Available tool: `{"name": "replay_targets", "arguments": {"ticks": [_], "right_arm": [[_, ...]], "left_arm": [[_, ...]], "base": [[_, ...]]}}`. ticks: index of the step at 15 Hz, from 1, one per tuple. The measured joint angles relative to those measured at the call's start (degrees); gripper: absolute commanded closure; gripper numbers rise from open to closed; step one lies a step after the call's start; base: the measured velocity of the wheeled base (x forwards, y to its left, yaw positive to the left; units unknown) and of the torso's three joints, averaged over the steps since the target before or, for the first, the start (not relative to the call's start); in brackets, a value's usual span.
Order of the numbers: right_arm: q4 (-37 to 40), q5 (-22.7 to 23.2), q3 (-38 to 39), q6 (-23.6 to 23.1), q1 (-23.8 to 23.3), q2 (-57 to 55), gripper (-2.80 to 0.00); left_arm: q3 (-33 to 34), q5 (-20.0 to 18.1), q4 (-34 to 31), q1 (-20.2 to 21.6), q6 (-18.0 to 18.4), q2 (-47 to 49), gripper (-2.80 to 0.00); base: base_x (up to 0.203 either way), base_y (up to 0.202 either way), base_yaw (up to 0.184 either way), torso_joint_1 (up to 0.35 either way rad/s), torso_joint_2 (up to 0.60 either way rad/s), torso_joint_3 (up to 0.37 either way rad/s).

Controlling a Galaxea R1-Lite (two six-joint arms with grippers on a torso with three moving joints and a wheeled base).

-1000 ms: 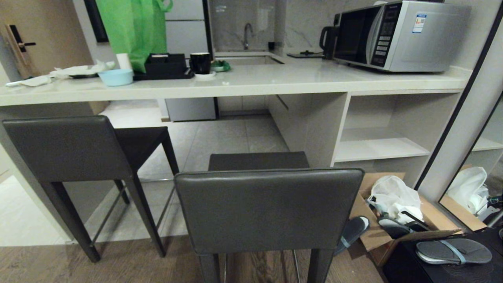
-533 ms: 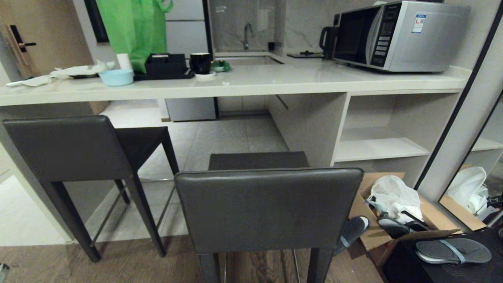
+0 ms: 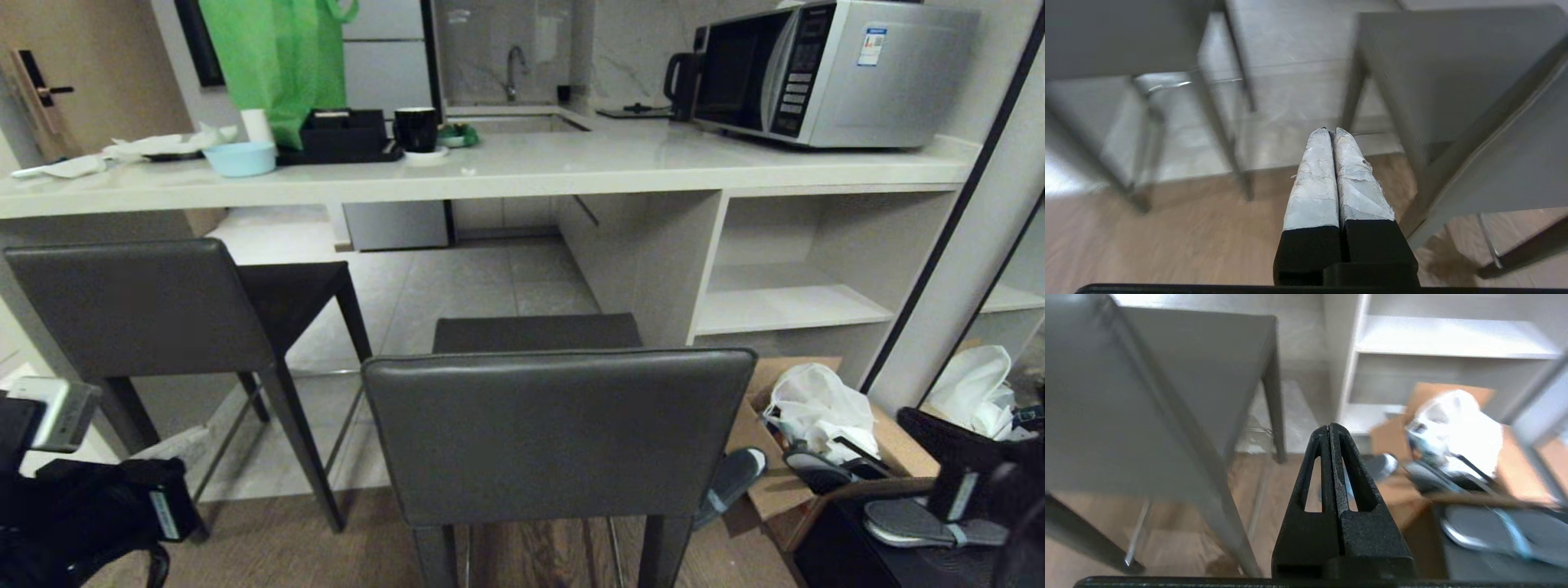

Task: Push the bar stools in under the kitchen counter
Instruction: Push the gray chair back under the dining table

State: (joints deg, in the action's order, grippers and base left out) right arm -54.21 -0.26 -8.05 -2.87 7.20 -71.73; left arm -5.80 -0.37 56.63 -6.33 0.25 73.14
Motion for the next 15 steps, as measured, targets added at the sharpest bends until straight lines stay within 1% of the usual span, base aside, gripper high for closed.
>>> {"name": "replay_targets", "arguments": {"ticks": [2, 3, 5, 6, 8, 9, 11, 15], "right_arm": [[-10.88, -1.65, 0.25, 1.0, 4.34, -9.41, 0.0], [-14.99, -2.05, 0.13, 1.3, 5.93, -13.32, 0.0], [-20.34, -2.96, -0.33, 1.42, 8.72, -19.53, 0.0], [-22.54, -4.05, -0.68, 1.42, 10.03, -22.42, 0.0], [-27.32, -6.43, -1.36, 1.36, 11.47, -27.91, 0.0], [-30.16, -7.08, -1.61, 1.31, 11.87, -30.53, 0.0], [-32.67, -7.55, -2.4, 1.27, 12.2, -34.73, 0.0], [-32.94, -7.81, -5.56, 1.23, 12.72, -38.11, 0.0]], "left_arm": [[1.15, 0.75, 10.88, -5.89, 0.32, 8.83, 0.0], [1.4, 1.43, 14.75, -8.38, 0.38, 12.25, 0.0], [1.35, 3.47, 18.07, -11.98, 0.43, 17.82, 0.0], [0.7, 5.1, 20.18, -13.62, 0.52, 20.52, 0.0], [-0.36, 8.69, 26.65, -16.41, 0.57, 25.13, 0.0], [-0.52, 9.5, 29.49, -17.27, 0.57, 26.9, 0.0], [-0.53, 9.98, 30.55, -17.92, 0.57, 28.89, 0.0], [-1.05, 10.34, 30.56, -18.88, 0.36, 30.61, 0.0]], "base": [[0.0, 0.0, 0.0, 0.0, 0.0, 0.0], [0.0, 0.0, 0.0, 0.0, 0.0, 0.0], [0.0, 0.0, 0.0, 0.0, 0.0, 0.0], [0.0, 0.0, 0.0, 0.0, 0.0, 0.0], [0.0, 0.0, 0.0, 0.0, 0.0, 0.0], [0.0, 0.0, 0.0, 0.0, 0.0, 0.0], [0.0, 0.0, 0.0, 0.0, 0.0, 0.0], [0.0, 0.0, 0.0, 0.0, 0.0, 0.0]]}}
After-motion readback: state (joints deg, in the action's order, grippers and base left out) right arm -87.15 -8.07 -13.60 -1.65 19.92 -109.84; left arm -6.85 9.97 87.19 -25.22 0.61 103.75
